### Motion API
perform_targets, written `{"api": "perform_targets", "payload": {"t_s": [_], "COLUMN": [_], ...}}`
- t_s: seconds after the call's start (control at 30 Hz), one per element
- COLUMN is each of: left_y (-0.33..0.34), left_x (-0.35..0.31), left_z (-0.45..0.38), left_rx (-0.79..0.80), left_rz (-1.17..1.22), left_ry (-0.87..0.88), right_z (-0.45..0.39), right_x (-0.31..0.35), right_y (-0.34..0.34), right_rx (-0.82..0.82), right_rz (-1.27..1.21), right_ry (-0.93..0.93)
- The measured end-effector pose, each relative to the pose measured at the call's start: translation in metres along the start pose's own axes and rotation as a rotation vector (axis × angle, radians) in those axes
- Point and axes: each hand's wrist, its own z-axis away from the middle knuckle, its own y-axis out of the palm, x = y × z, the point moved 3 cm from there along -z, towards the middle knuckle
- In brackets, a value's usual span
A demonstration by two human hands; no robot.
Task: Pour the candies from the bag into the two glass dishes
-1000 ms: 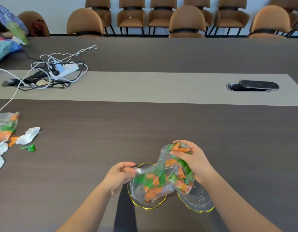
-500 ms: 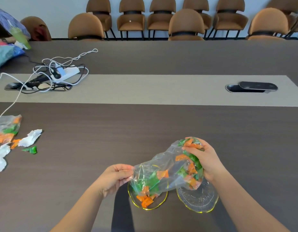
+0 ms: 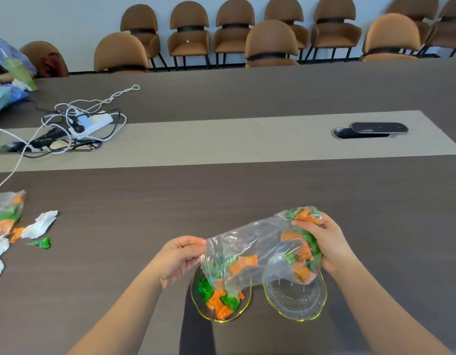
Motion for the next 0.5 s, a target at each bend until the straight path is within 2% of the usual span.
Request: {"api": "perform_targets", "payload": {"t_s": [0.3, 0.5], "left_y": [0.031, 0.061], "left_x": [-0.018, -0.021], "left_z": [-0.003, -0.010], "left_rx": [0.003, 0.035], "left_rz": [-0.035, -0.052], "left_ry": [0.070, 0.077], "right_z": [0.002, 0.001], "right_x": [-0.023, -0.013], "right_y": [-0.030, -0.062], "right_rx": [-0.096, -0.169], "right_rz": [-0.121, -0.122], "right_ry": [0.109, 0.099]}}
